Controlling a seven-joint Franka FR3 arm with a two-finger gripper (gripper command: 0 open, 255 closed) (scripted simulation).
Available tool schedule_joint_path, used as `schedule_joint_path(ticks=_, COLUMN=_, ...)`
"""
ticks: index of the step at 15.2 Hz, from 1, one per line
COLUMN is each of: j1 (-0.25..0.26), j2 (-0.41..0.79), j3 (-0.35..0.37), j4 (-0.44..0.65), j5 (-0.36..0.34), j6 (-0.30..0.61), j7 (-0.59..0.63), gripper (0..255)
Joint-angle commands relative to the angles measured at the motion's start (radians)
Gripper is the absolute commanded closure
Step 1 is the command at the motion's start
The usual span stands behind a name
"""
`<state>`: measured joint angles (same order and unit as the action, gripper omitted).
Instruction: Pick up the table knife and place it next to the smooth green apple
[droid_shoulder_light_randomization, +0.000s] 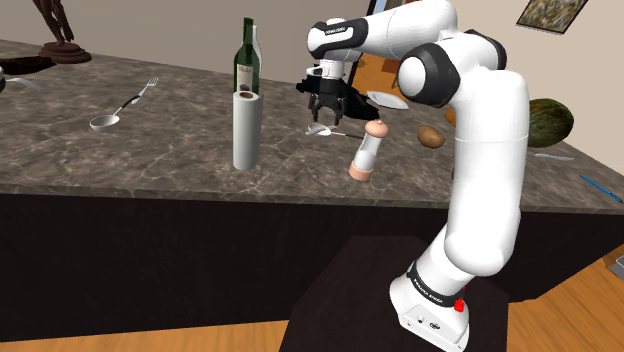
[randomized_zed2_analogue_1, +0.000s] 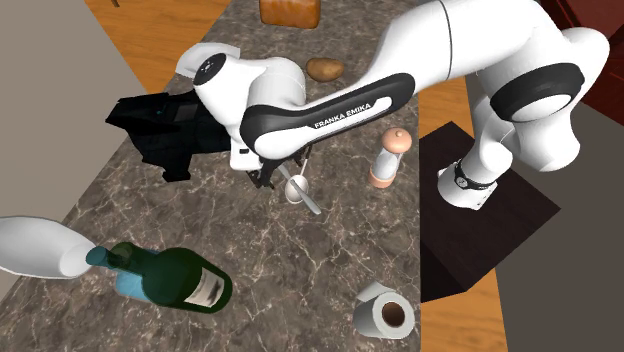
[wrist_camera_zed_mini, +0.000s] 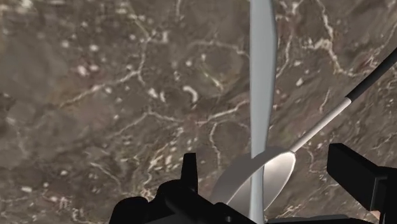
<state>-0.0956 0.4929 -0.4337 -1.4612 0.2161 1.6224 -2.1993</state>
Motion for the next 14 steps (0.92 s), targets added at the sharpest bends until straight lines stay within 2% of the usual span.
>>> schedule_joint_path(ticks=1, j1=0.005, j2=-0.006, j3=0.001, j4=-0.035, j5=-0.001, j6=0.025, j7=-0.002, gripper=0)
schedule_joint_path(ticks=9, j1=0.007, j2=-0.007, j3=0.001, j4=-0.045, j5=-0.001, j6=0.033, j7=-0.002, gripper=0)
schedule_joint_path(ticks=10, j1=0.007, j2=-0.007, j3=0.001, j4=-0.045, j5=-0.001, j6=0.033, j7=-0.002, gripper=255)
schedule_joint_path(ticks=14, j1=0.007, j2=-0.007, j3=0.001, j4=-0.046, j5=-0.001, j6=0.034, j7=-0.002, gripper=255)
